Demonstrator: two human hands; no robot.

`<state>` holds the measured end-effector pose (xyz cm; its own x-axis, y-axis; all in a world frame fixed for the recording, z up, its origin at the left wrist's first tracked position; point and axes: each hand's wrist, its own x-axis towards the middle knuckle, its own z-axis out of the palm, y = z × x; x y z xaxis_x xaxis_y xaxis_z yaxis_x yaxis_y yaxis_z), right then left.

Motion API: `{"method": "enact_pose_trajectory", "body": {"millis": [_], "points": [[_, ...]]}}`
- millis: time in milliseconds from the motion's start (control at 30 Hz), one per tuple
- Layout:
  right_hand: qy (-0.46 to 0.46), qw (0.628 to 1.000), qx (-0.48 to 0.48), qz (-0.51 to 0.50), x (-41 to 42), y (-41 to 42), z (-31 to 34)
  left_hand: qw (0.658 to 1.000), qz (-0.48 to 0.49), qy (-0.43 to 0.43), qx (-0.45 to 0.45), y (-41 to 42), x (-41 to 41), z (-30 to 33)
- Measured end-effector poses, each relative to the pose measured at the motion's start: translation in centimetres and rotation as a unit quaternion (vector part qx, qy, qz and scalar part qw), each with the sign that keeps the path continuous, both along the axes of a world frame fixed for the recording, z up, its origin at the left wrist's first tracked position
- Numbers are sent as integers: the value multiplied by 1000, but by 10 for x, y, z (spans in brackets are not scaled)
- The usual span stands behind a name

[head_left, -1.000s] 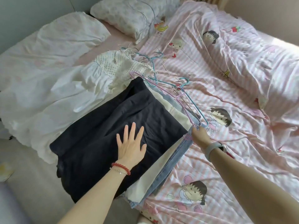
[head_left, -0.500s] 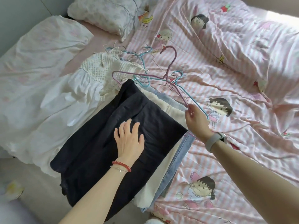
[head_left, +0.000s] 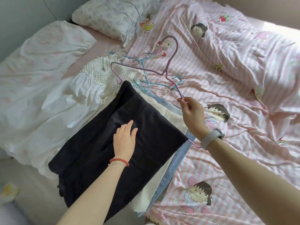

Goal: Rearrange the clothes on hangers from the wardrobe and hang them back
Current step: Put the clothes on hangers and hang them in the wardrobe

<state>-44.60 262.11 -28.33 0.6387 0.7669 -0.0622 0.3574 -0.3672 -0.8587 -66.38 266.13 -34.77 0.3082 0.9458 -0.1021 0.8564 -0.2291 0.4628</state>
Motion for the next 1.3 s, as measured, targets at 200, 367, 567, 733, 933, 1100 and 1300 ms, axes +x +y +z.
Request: {"method": "enact_pose_trajectory", "body": {"millis": [200,367,567,733,933,1100,1300], "points": [[-36,993,80,76,-21,-2,55,991,91,-99,24,-18,-19,38],[-89,969,135,185,-56,-6,107,979,128,-116,107,-46,-60,93],[-141,903,253,318,-108,-41,169,912,211,-89,340,-95,-118,207],[-188,816,375,397,-144,-88,215,888,232,55,393,-166,-168,286],[-238,741,457,430,-183,-130,251,847,272,35,455,-261,-203,325],[-233,700,488,467,-220,-159,257,841,290,4,457,-344,-223,321],[-217,609,449,617,-282,-209,260,774,413,-48,477,-438,-250,288]]}}
